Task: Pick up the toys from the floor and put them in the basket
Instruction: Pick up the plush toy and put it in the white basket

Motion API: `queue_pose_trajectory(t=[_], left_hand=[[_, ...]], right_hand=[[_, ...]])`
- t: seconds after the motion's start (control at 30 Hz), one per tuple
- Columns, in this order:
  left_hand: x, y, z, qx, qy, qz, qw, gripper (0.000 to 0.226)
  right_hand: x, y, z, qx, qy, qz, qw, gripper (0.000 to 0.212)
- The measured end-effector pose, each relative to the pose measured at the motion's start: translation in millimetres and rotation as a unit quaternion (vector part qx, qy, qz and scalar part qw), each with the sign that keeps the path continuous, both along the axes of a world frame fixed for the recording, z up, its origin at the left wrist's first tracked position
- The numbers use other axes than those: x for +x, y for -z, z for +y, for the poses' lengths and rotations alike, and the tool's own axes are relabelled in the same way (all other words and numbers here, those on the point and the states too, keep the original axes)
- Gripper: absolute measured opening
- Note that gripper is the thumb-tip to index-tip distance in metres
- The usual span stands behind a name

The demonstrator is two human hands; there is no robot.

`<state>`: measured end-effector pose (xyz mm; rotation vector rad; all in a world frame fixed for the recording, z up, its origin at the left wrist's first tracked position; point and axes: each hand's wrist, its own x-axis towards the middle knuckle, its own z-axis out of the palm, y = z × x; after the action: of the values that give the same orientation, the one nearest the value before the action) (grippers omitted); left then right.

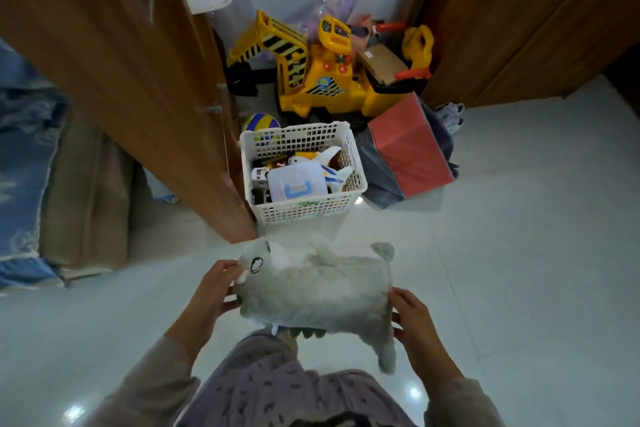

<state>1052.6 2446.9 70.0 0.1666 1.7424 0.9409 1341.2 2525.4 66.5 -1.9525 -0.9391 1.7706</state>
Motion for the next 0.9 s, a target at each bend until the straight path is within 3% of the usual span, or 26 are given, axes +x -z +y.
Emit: queue_pose_trajectory(t=[0.43, 0.9], left_hand=[[-45, -9, 162, -0.021, 0.035, 0.0, 0.999, 0.012], [-56, 59, 257, -0.121, -0.101, -0.025, 0.987, 0.014]], right_hand=[[-38, 4, 160, -0.016, 0.013, -0.004, 1.0, 0.026], [-86, 61, 314, -0.122, -0.144, -0.048, 0.981, 0.017]])
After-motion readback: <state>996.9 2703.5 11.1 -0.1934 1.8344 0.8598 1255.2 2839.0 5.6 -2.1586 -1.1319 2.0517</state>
